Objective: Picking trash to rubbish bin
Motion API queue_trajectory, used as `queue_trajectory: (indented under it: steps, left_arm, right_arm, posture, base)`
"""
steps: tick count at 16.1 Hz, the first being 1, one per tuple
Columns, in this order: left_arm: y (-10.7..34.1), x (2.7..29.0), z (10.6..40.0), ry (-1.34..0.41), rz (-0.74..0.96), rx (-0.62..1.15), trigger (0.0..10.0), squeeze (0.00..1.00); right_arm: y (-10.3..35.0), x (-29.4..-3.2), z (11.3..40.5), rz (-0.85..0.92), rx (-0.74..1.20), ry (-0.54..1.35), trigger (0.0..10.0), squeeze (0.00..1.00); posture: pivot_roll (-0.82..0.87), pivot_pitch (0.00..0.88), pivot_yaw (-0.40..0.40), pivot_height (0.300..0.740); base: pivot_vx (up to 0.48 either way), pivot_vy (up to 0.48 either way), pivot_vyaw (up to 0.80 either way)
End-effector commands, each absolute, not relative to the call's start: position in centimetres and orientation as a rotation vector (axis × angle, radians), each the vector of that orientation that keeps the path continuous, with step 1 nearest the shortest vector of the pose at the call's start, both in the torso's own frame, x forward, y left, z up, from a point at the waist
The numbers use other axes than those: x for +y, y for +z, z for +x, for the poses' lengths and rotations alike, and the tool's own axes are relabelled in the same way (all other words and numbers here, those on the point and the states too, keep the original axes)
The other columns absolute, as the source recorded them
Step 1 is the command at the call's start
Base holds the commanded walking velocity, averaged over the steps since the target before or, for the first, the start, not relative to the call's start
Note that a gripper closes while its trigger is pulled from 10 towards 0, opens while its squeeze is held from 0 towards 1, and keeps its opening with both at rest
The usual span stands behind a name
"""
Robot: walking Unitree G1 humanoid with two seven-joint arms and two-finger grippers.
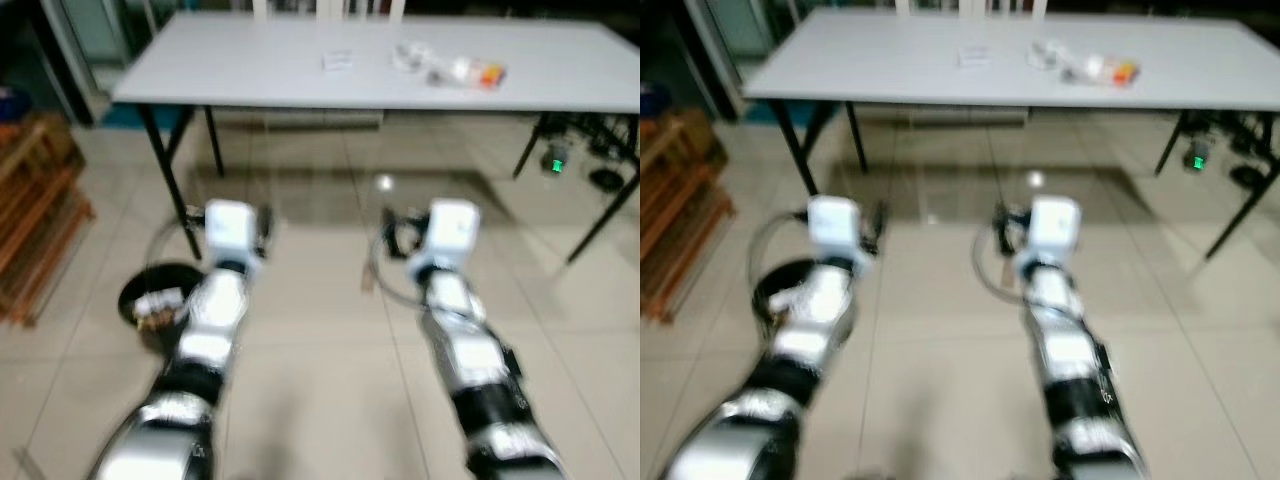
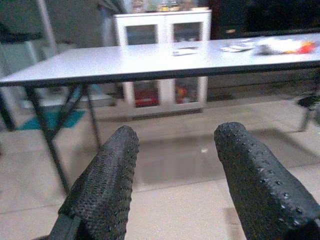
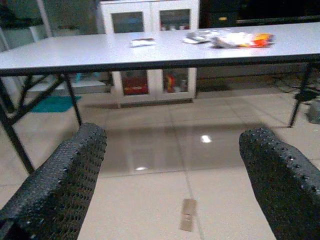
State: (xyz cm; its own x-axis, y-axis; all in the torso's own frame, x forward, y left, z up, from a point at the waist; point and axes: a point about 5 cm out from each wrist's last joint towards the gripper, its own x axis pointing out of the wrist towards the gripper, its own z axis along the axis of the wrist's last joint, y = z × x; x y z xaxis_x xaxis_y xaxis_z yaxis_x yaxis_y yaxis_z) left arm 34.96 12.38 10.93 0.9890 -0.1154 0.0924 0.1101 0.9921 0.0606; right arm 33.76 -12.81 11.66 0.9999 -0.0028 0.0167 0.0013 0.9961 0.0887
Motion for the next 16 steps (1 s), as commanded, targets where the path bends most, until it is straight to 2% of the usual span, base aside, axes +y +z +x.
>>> queue_trajectory:
  steps: [1, 4, 16]
  left_arm:
    - [11.34, 13.11, 35.06, -0.103, 0.064, -0.113, 10.0, 0.0]
    - [11.08, 13.09, 35.21, -0.105, 0.067, -0.082, 10.0, 0.0]
    - [11.57, 13.75, 35.54, -0.097, 0.082, -0.084, 10.0, 0.0]
  right_arm:
    - [11.83, -12.22, 33.85, 0.094, -0.015, 0.014, 10.0, 0.0]
    - [11.76, -12.13, 33.82, 0.09, -0.011, 0.015, 10.0, 0.0]
    - [11.66, -12.51, 34.02, 0.082, 0.005, -0.003, 10.0, 0.0]
  posture:
    - [-0.01, 0.007, -0.001, 0.74]
    - [-0.01, 0.0, 0.001, 0.74]
    - [-0.01, 0.01, 0.003, 0.74]
  base:
    - [0.0, 0.0, 0.0]
    - [0.209, 0.0, 0.0]
    - [0.392, 0.0, 0.0]
